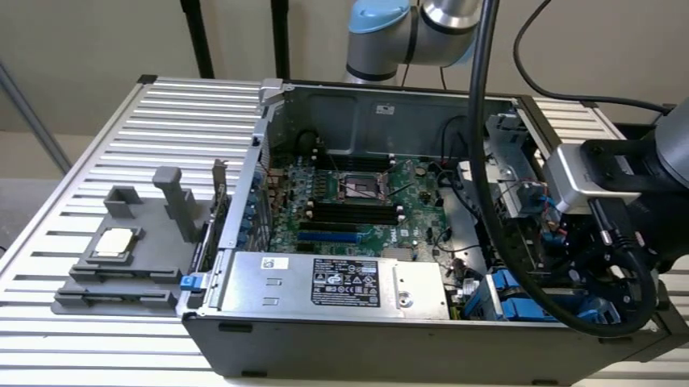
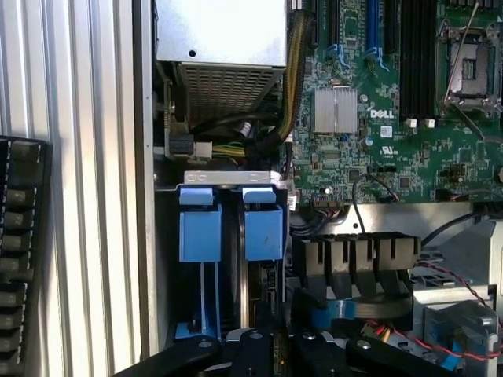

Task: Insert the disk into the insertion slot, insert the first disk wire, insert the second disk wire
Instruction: 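Insert the second disk wire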

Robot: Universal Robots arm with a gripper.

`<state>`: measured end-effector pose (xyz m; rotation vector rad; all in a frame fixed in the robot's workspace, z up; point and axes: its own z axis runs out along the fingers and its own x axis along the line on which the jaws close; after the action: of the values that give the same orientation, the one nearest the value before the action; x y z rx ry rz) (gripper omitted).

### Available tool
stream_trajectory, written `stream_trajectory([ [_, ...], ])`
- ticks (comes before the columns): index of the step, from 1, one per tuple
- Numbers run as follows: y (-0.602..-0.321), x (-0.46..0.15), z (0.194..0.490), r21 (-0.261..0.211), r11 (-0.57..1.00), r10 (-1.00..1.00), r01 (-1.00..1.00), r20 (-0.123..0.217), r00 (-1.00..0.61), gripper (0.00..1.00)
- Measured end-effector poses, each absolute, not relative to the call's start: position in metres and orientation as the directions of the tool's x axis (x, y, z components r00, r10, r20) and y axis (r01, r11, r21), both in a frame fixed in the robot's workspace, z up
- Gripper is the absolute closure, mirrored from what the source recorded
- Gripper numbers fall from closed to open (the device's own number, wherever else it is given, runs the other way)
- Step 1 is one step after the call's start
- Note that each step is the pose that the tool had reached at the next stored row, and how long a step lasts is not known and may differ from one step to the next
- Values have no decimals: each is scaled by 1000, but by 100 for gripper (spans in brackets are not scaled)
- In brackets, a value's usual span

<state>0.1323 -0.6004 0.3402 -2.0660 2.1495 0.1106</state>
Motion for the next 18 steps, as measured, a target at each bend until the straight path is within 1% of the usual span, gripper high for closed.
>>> stream_trajectory([
  [3, -599, 132, 340, -61, 46, -986, -997, -162, -35, 84],
  [9, -598, 132, 340, -63, 47, -988, -997, -147, -37, 84],
  [18, -596, 131, 338, -73, 47, -989, -996, -140, -36, 84],
])
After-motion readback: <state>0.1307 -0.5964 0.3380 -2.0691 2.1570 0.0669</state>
